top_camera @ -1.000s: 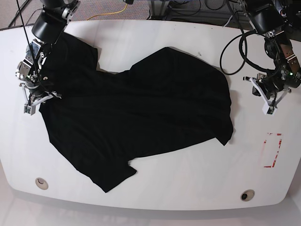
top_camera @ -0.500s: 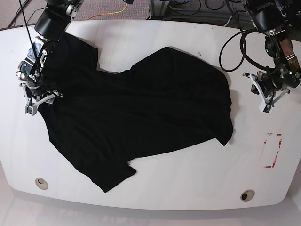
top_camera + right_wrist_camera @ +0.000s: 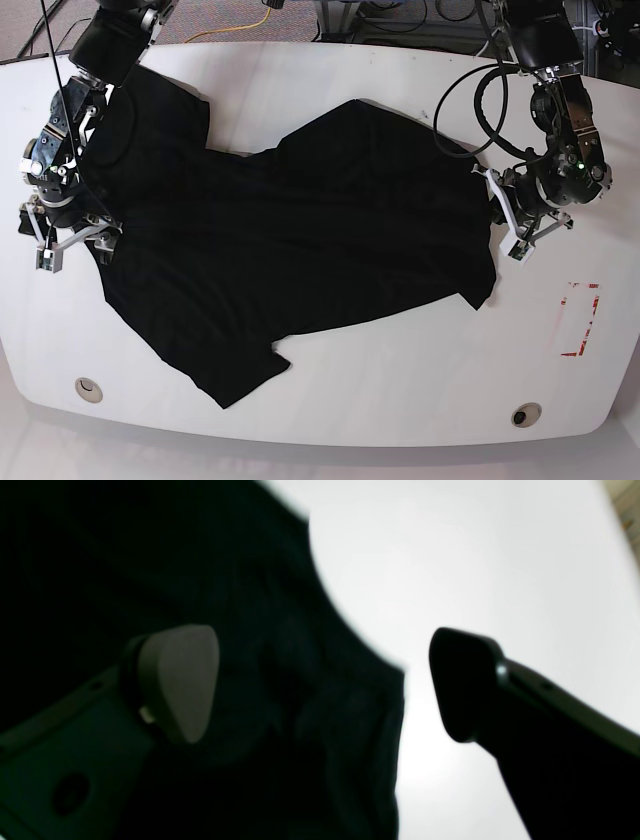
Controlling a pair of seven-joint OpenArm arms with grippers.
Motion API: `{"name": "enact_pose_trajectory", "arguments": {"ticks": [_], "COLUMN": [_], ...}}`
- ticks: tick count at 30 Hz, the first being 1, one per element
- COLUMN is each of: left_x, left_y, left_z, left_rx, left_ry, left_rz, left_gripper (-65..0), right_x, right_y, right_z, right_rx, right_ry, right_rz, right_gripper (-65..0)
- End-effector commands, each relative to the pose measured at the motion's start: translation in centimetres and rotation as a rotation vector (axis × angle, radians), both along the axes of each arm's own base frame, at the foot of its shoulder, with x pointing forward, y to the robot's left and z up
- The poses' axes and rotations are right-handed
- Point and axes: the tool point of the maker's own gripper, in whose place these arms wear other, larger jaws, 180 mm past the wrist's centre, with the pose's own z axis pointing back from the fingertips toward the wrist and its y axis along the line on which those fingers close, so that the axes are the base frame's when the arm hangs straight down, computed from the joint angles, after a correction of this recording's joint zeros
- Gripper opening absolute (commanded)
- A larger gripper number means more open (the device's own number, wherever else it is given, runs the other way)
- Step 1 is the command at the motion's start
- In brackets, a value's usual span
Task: Layout the t-shirt on the table in an organized manner, then fold the t-shirt properly
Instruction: 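Release the shirt and move both grippers inward onto the shirt's collar edge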
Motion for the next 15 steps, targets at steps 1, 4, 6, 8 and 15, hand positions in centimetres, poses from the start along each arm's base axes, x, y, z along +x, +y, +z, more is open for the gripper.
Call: {"name": "enact_pose_trajectory", "arguments": {"ticks": [1, 4, 6, 8, 15], "left_x": [1.3, 1.4, 1.4, 1.5, 2.0], "left_y": [-1.5, -2.9, -3.5, -3.9, -4.6], "left_z": [1.9, 2.3, 2.6, 2.8, 3.5], "left_rx": [-0.008, -0.004, 0.000, 0.000, -0.027], "left_ry": [-0.076, -0.090, -0.099, -0.107, -0.150], "left_rz": [-0.044, -0.092, -0.113, -0.124, -0.125], "left_gripper": [-64.6, -64.6, -64.6, -64.6, -64.7], "right_x": [1.6, 1.8, 1.4, 0.9, -0.9], "right_y": [0.8, 2.7, 4.3, 6.7, 15.4], "right_z": [4.1, 5.6, 5.7, 5.3, 3.9], "right_rx": [-0.068, -0.103, -0.118, -0.121, -0.100], "right_ry": [-0.088, -0.085, -0.062, -0.042, -0.008], "right_rz": [0.054, 0.112, 0.164, 0.232, 0.462], "right_gripper": [0.0, 0.0, 0.0, 0.0, 0.0]}}
